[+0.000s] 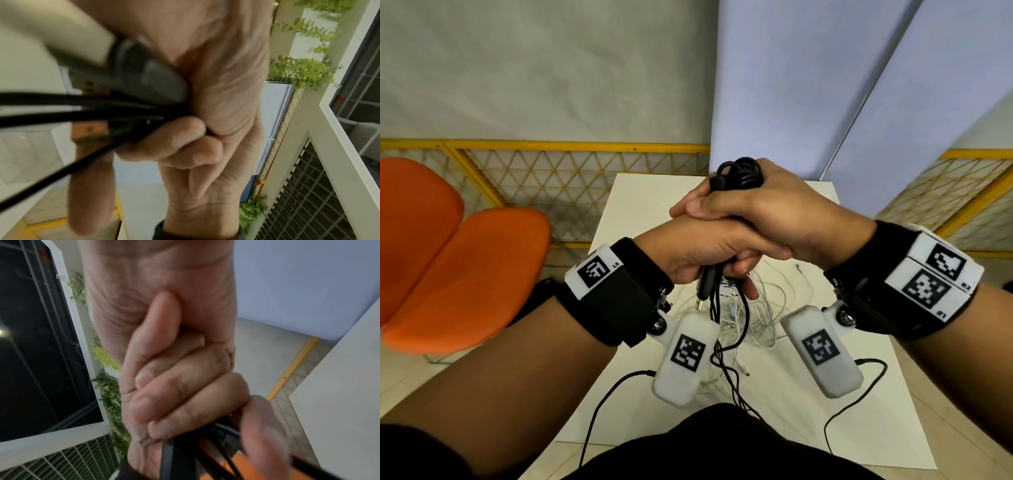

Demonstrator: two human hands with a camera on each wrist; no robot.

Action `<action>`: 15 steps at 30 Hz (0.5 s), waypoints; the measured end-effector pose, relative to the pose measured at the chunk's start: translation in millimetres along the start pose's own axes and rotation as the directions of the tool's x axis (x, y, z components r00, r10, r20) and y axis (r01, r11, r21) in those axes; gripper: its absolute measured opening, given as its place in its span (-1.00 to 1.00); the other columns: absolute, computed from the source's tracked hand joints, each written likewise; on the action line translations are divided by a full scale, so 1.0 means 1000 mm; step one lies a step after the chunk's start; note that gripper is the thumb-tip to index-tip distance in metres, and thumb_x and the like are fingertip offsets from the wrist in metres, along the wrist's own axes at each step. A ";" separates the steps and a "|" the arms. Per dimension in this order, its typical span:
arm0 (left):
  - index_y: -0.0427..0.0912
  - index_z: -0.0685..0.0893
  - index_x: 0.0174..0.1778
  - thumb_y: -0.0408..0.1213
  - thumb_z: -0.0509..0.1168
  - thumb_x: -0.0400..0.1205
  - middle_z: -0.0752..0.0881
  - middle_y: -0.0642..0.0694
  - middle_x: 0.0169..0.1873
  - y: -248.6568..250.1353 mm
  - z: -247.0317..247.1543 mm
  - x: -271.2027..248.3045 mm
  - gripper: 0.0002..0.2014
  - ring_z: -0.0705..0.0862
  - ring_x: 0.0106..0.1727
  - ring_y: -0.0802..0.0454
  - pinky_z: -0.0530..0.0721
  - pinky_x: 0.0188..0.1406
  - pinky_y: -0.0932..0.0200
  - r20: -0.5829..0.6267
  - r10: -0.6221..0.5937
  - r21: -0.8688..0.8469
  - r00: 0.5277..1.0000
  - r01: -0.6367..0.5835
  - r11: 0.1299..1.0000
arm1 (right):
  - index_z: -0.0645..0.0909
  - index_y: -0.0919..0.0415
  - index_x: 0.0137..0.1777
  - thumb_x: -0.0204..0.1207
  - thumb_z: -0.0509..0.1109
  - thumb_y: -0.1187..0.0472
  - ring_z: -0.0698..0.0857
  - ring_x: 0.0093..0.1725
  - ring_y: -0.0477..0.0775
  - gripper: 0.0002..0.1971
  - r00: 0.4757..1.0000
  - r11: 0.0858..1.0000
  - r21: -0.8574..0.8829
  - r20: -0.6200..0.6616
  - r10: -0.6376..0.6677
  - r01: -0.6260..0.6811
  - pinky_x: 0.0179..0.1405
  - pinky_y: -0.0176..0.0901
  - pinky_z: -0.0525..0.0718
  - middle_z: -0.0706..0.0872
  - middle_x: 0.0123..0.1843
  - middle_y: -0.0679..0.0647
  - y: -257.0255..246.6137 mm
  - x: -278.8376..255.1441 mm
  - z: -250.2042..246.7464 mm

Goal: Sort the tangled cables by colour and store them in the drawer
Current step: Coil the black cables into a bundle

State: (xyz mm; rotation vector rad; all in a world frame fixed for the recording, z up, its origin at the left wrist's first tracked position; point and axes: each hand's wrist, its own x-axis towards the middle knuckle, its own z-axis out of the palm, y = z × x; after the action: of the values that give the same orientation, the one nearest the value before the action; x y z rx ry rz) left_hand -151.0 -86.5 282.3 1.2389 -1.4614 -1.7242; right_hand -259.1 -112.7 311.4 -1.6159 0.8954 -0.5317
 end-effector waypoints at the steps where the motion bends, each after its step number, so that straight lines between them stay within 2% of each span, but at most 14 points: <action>1: -0.13 0.45 -0.72 -0.54 0.42 0.58 0.36 -0.01 -0.73 0.002 0.000 -0.001 -0.45 0.34 -0.71 0.14 0.76 -0.42 -0.03 0.021 -0.015 0.008 1.000 0.015 1.000 | 0.79 0.30 -0.04 0.54 0.48 0.24 0.68 -0.31 0.63 -0.87 1.000 1.000 0.020 0.015 -0.001 0.001 -0.33 0.24 0.70 0.85 0.01 0.19 0.000 -0.001 0.000; 2: -0.16 0.43 -0.68 -0.53 0.42 0.58 0.35 0.00 -0.73 0.002 -0.001 -0.002 -0.48 0.35 -0.72 0.16 0.74 -0.45 0.02 0.035 -0.024 0.010 0.999 0.023 1.000 | 0.77 0.34 -0.05 0.55 0.45 0.28 0.64 -0.45 0.51 -0.88 0.999 0.999 0.052 0.032 -0.005 0.003 -0.38 0.13 0.70 0.85 0.00 0.19 -0.001 -0.002 0.001; 3: -0.18 0.40 -0.65 -0.53 0.41 0.59 0.35 -0.01 -0.74 0.003 -0.001 -0.002 -0.49 0.35 -0.74 0.17 0.69 -0.47 0.07 0.042 -0.028 0.006 0.999 0.028 1.000 | 0.76 0.34 -0.09 0.56 0.44 0.31 0.65 -0.47 0.41 -0.90 0.999 0.997 0.082 0.041 -0.017 0.013 -0.39 0.03 0.70 0.85 0.00 0.20 -0.002 -0.003 0.002; 5: -0.18 0.37 -0.64 -0.55 0.39 0.60 0.31 -0.02 -0.75 0.004 -0.003 -0.002 -0.48 0.32 -0.75 0.16 0.60 -0.56 0.18 0.050 -0.034 -0.019 0.998 0.035 0.999 | 0.71 0.28 -0.20 0.54 0.46 0.35 0.80 -0.22 0.34 -0.91 0.996 0.992 0.092 0.029 -0.088 0.085 -0.21 0.01 0.77 0.85 -0.01 0.24 -0.003 -0.003 0.001; 6: -0.17 0.36 -0.65 -0.54 0.38 0.60 0.29 -0.02 -0.76 0.004 -0.004 -0.002 -0.48 0.28 -0.73 0.15 0.59 -0.56 0.20 0.067 -0.045 -0.022 0.997 0.047 0.999 | 0.67 0.27 -0.22 0.51 0.49 0.35 0.83 -0.10 0.22 -0.90 0.992 0.988 0.095 0.023 -0.126 0.124 -0.08 -0.05 0.77 0.85 -0.02 0.26 -0.003 -0.002 0.001; 7: -0.17 0.34 -0.65 -0.52 0.37 0.60 0.27 -0.02 -0.76 0.004 -0.004 -0.002 -0.48 0.25 -0.72 0.14 0.62 -0.53 0.18 0.093 -0.058 -0.018 0.994 0.060 0.998 | 0.64 0.27 -0.23 0.48 0.52 0.33 0.84 -0.08 0.12 -0.88 0.988 0.983 0.108 0.019 -0.152 0.149 -0.04 -0.13 0.74 0.84 -0.05 0.30 -0.004 -0.002 0.002; 10: -0.11 0.45 -0.67 -0.52 0.34 0.60 0.24 0.01 -0.76 0.005 -0.004 -0.002 -0.50 0.20 -0.69 0.14 0.61 -0.43 0.13 0.135 -0.057 -0.033 0.989 0.061 0.998 | 0.59 0.27 -0.30 0.39 0.57 0.20 0.78 -0.21 0.02 -0.78 0.986 0.978 0.129 -0.004 -0.167 0.166 -0.14 -0.21 0.68 0.81 -0.20 0.25 -0.007 -0.002 0.003; 13: -0.09 0.55 -0.72 -0.52 0.34 0.56 0.25 0.02 -0.74 0.003 -0.003 -0.002 -0.51 0.23 -0.63 0.11 0.65 -0.32 0.11 0.159 -0.038 -0.058 0.987 0.048 0.997 | 0.56 0.26 -0.42 0.48 0.53 0.25 0.59 -0.36 0.04 -0.71 0.987 0.987 0.083 -0.100 -0.128 0.137 -0.30 -0.23 0.56 0.65 -0.38 0.13 -0.009 0.000 0.006; 15: -0.14 0.59 -0.63 -0.54 0.37 0.49 0.30 0.00 -0.73 0.002 -0.004 -0.002 -0.62 0.29 -0.63 0.13 0.65 -0.28 0.18 0.133 -0.012 -0.082 0.991 0.023 0.996 | 0.50 0.25 -0.49 0.47 0.50 0.31 0.50 -0.36 0.10 -0.66 0.983 0.991 0.075 -0.153 -0.099 0.111 -0.37 -0.22 0.48 0.54 -0.42 0.14 -0.008 0.002 0.009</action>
State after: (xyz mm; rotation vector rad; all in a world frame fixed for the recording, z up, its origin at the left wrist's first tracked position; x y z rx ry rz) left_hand -146.8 -86.7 284.9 1.1157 -1.4403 -1.8911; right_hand -248.8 -108.5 317.1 -1.5691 0.8887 -0.7622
